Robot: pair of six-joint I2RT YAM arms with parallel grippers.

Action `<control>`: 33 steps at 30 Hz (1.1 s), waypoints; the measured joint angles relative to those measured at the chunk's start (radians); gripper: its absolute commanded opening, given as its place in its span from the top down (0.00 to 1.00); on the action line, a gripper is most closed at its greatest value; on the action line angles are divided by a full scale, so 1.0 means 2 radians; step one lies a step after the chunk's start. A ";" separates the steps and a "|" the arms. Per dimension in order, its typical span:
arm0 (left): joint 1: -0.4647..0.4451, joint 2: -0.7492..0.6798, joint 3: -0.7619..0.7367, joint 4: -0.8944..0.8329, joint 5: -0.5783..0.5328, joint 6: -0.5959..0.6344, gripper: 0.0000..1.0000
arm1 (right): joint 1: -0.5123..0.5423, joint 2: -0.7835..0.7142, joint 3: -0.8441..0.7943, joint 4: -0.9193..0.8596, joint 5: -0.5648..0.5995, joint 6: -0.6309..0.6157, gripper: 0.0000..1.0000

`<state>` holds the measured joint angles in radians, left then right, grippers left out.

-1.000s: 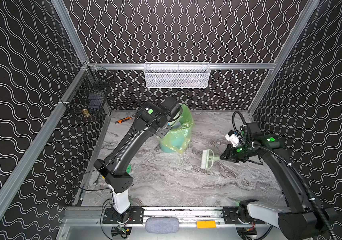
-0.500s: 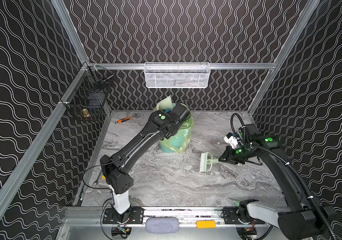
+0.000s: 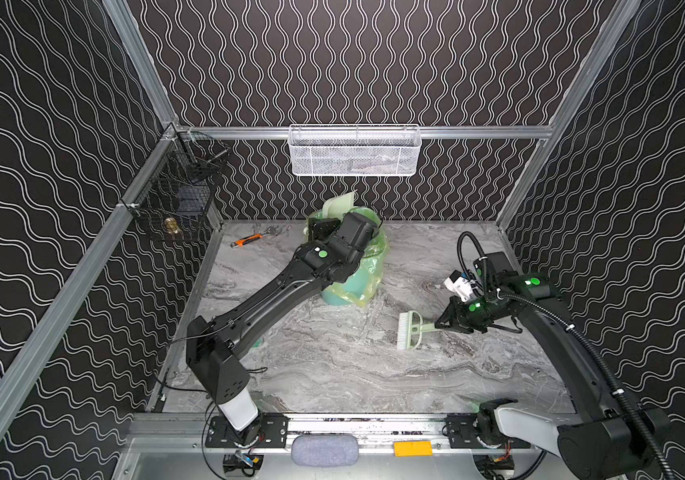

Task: Sweep away the paper scraps from the table
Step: 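Tip the dustpan over the bin with the left gripper to drop the blue scrap, then lower the empty dustpan beside the green scrap while the right gripper brings the brush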

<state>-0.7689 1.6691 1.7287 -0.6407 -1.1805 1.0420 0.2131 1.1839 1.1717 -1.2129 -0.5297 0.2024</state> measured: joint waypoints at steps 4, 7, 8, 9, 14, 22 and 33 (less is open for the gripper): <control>-0.002 -0.003 0.044 -0.075 0.014 -0.095 0.90 | 0.004 -0.022 -0.035 0.025 -0.017 0.025 1.00; -0.008 -0.014 0.055 -0.144 0.040 -0.177 0.89 | 0.024 -0.042 -0.065 0.054 -0.027 0.051 1.00; -0.010 -0.018 0.058 -0.167 0.052 -0.205 0.89 | 0.038 -0.051 -0.079 0.070 -0.029 0.066 1.00; -0.012 -0.023 0.059 -0.188 0.063 -0.230 0.89 | 0.051 -0.057 -0.091 0.082 -0.030 0.079 1.00; -0.019 -0.063 0.056 -0.273 0.137 -0.352 0.89 | 0.161 -0.079 -0.145 0.181 -0.026 0.176 1.00; -0.022 -0.149 0.017 -0.339 0.277 -0.502 0.88 | 0.315 -0.060 -0.217 0.389 0.023 0.334 1.00; -0.023 -0.222 -0.020 -0.379 0.401 -0.563 0.87 | 0.456 0.107 -0.193 0.652 0.122 0.440 1.00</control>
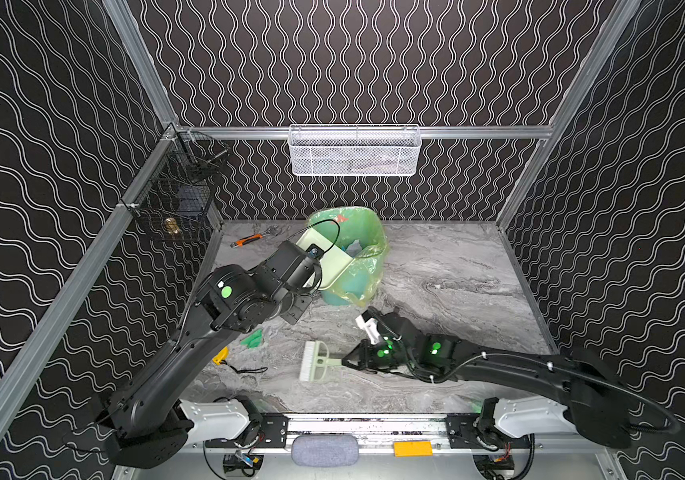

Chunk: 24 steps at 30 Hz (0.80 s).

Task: Sweep away the paper scraps from the table
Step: 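Lower the empty dustpan beside the green scrap while the right gripper brings the brush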

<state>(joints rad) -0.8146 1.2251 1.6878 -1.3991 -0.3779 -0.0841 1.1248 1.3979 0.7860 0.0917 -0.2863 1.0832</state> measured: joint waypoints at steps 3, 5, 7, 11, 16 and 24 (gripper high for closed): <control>0.000 -0.015 -0.007 -0.002 0.026 -0.009 0.87 | 0.017 0.056 0.025 0.063 0.016 0.017 1.00; 0.000 -0.023 -0.013 -0.004 0.040 -0.011 0.86 | 0.022 0.089 0.046 0.093 0.023 0.025 1.00; 0.000 -0.028 -0.020 -0.004 0.053 -0.013 0.86 | 0.023 0.120 0.071 0.117 0.032 0.029 1.00; 0.000 -0.035 -0.027 -0.005 0.068 -0.021 0.86 | 0.026 0.167 0.117 0.150 0.055 0.030 1.00; 0.000 -0.043 -0.030 -0.005 0.073 -0.024 0.86 | 0.028 0.227 0.171 0.174 0.076 0.034 1.00; -0.001 -0.052 -0.036 -0.009 0.089 -0.032 0.86 | 0.019 0.320 0.250 0.176 0.079 0.056 1.00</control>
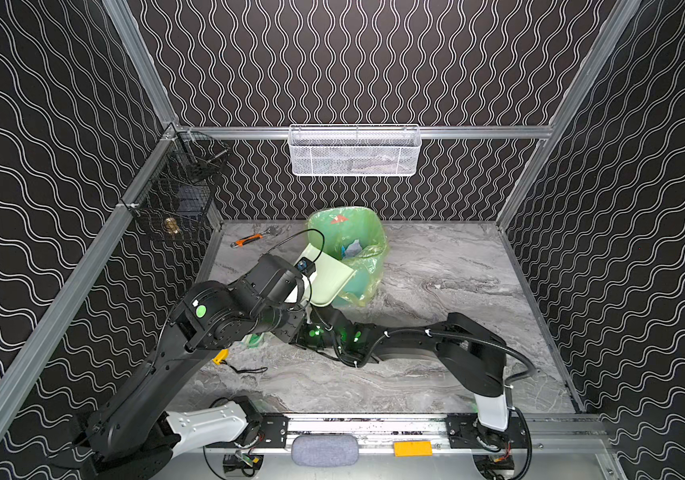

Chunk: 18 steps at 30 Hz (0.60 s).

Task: Sweep away the paper scraps from the table
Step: 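Lower the empty dustpan beside the green scrap while the right gripper brings the brush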

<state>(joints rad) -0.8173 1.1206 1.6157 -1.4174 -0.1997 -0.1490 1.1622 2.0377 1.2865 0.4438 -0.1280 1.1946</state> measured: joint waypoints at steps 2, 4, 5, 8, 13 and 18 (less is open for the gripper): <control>0.000 -0.002 -0.002 -0.003 0.001 0.000 0.85 | -0.003 0.021 0.019 0.000 -0.005 0.007 1.00; 0.000 -0.004 -0.003 -0.007 0.001 0.000 0.85 | -0.005 0.041 0.034 0.001 -0.009 0.014 1.00; 0.001 -0.004 -0.003 -0.009 0.001 0.000 0.85 | -0.006 0.052 0.044 -0.003 -0.012 0.019 1.00; 0.001 -0.004 -0.006 -0.011 0.001 0.000 0.85 | -0.007 0.072 0.068 -0.016 -0.023 0.027 1.00; 0.001 -0.007 -0.010 -0.017 0.000 0.000 0.85 | -0.007 0.072 0.052 -0.032 -0.033 0.043 1.00; 0.001 -0.007 -0.010 -0.026 -0.002 -0.001 0.85 | -0.016 0.023 -0.006 -0.059 -0.038 0.048 1.00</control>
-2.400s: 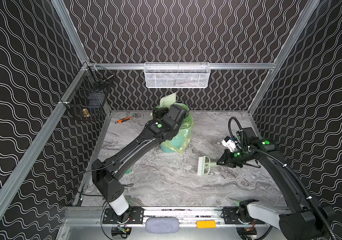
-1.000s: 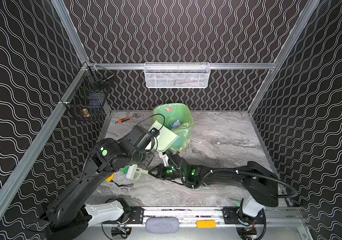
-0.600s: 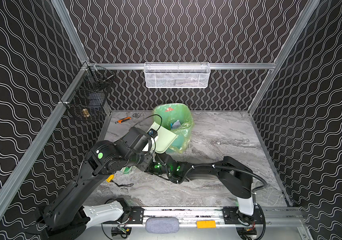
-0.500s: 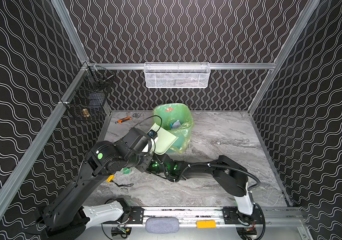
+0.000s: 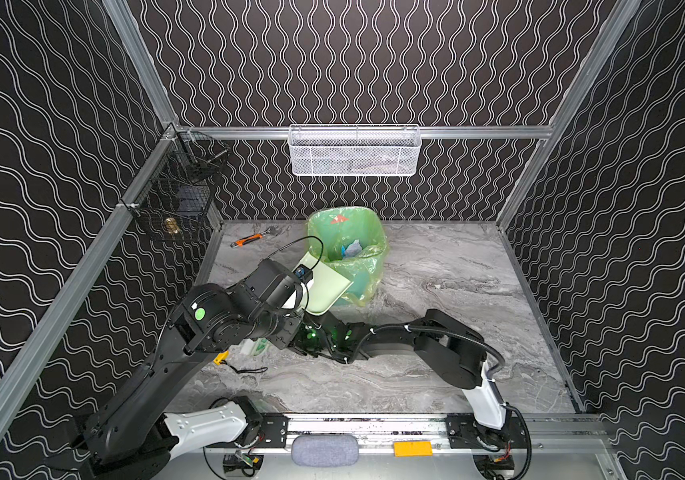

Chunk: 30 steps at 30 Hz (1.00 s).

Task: Sweep away the paper scraps from the table
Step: 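Lower the empty dustpan beside the green scrap while the right gripper brings the brush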

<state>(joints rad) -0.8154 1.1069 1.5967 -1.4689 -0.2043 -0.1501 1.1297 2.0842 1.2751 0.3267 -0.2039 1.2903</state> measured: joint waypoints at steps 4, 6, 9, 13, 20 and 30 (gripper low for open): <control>0.000 0.002 0.006 -0.005 -0.001 0.000 0.85 | -0.013 -0.061 -0.057 -0.024 0.000 -0.003 1.00; 0.000 0.003 0.007 -0.006 -0.001 0.000 0.85 | -0.021 -0.097 -0.090 -0.044 -0.002 -0.011 1.00; 0.000 0.004 0.007 -0.007 -0.001 0.001 0.85 | -0.038 -0.153 -0.131 -0.081 -0.011 -0.029 1.00; 0.000 0.004 0.007 -0.008 0.000 0.005 0.85 | -0.063 -0.226 -0.197 -0.134 -0.023 -0.059 1.00; 0.000 0.006 0.010 -0.010 0.014 0.013 0.85 | -0.114 -0.357 -0.237 -0.279 -0.035 -0.122 1.00; 0.000 -0.002 0.010 -0.011 0.045 0.013 0.84 | -0.124 -0.380 -0.189 -0.378 -0.054 -0.175 1.00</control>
<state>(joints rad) -0.8158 1.1023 1.6169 -1.4906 -0.1150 -0.1234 0.8810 1.3239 0.8967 -0.4290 -0.3111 0.9405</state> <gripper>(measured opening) 0.211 0.091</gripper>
